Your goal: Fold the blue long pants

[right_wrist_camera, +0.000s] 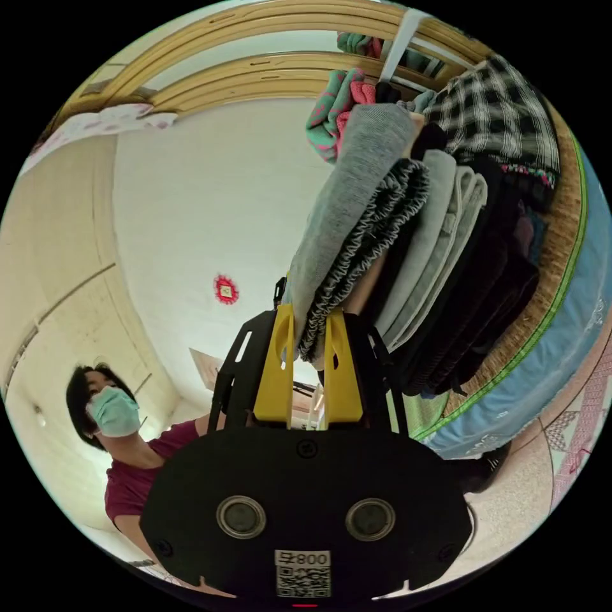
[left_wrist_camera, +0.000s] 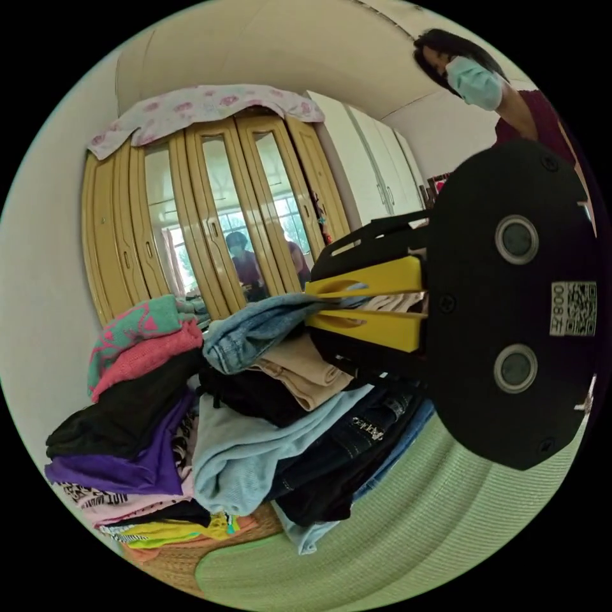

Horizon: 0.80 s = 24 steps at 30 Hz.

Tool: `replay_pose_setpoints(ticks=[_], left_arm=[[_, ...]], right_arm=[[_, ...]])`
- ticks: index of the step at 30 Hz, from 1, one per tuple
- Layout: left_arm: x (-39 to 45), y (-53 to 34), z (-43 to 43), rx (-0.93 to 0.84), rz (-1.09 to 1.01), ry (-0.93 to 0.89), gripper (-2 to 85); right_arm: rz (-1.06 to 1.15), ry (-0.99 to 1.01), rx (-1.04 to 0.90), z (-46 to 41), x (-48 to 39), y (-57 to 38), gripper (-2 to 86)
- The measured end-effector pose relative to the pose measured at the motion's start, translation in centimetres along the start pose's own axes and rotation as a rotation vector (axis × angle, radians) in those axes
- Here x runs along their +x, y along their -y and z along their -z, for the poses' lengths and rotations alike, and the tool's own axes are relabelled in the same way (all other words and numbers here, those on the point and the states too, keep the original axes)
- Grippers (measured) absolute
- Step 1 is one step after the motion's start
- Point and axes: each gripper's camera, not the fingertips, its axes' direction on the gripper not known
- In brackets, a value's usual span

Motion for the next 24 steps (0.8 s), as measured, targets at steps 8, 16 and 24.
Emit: replay_pose_setpoints(ticks=[8,16,24], left_arm=[[6.9,4.5,2.2,-0.073,-0.103,0.031,3.7],[12.4,5.7,5.0,0.024,-0.07,0.017,1.7],[22.0,7.2,7.6,0.163,-0.229,0.147,0.2]], right_arm=[[0.015,0.179,0.05,1.5,4.3,-0.4,8.0],[0.039,0.081,0.214,9.4,2.6,-2.2,1.2],[0.429,-0.292,0.084,0.5,-11.6,7.7,0.1]])
